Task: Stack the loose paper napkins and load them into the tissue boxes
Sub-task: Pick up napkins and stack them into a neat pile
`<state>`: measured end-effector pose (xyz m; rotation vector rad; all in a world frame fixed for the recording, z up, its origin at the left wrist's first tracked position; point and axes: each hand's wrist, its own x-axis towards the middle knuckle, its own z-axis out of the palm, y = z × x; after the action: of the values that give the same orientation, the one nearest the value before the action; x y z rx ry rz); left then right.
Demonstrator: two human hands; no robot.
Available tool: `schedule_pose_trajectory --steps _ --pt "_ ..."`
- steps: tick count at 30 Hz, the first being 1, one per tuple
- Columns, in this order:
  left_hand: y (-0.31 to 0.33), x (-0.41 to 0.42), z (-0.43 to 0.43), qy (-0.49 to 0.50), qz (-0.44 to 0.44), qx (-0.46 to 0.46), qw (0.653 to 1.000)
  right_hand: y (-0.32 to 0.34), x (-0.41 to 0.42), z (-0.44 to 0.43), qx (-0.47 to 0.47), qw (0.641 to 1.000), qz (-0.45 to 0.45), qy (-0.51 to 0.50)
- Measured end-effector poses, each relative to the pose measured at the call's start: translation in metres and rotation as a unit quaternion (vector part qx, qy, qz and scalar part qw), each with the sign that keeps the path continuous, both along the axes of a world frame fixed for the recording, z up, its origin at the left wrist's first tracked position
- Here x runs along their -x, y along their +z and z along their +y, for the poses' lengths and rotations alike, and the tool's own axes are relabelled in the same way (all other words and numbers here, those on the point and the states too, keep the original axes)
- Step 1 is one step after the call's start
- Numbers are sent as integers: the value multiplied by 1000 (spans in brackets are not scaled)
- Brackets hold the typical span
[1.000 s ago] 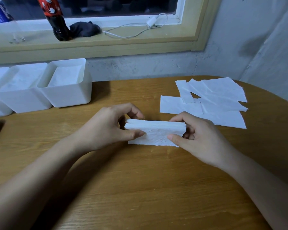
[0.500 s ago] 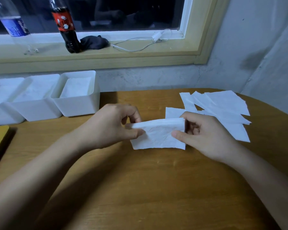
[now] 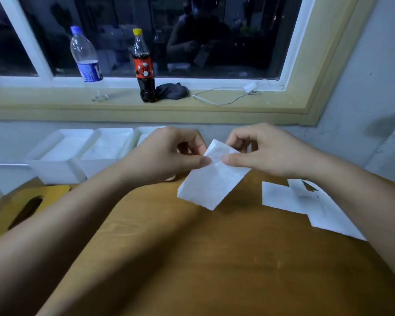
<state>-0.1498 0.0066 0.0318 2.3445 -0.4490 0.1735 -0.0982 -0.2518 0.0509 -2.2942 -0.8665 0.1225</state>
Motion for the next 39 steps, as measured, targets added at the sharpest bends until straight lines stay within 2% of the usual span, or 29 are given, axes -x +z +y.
schedule_pose_trajectory --steps 3,5,7,11,15,19,24,27,32,36,39 --pt "5 -6 27 43 19 86 995 -3 -15 23 -55 996 75 3" --pt "6 -16 47 87 35 141 986 -14 -25 41 -109 981 161 14" --pt "5 -30 67 125 56 171 976 -31 -39 62 -161 965 207 -2" --pt "1 -59 99 181 105 216 954 -52 -65 107 -239 939 236 -71" --pt "-8 -93 125 251 135 211 935 -56 -88 146 -235 940 203 -138" --pt "-20 -118 145 296 156 185 924 -57 -105 177 -178 957 143 -177" --pt "-30 -134 157 332 177 108 920 -66 -112 201 -75 978 51 -190" --pt "-36 -139 160 324 158 42 932 -73 -111 208 -26 982 16 -189" --pt "-37 -134 151 320 92 -63 941 -86 -114 210 70 976 -94 -184" --pt "-33 -129 151 216 47 -163 962 -91 -116 202 63 982 -117 -132" --pt "-26 -121 150 146 87 -207 963 -90 -115 199 113 982 -129 -75"
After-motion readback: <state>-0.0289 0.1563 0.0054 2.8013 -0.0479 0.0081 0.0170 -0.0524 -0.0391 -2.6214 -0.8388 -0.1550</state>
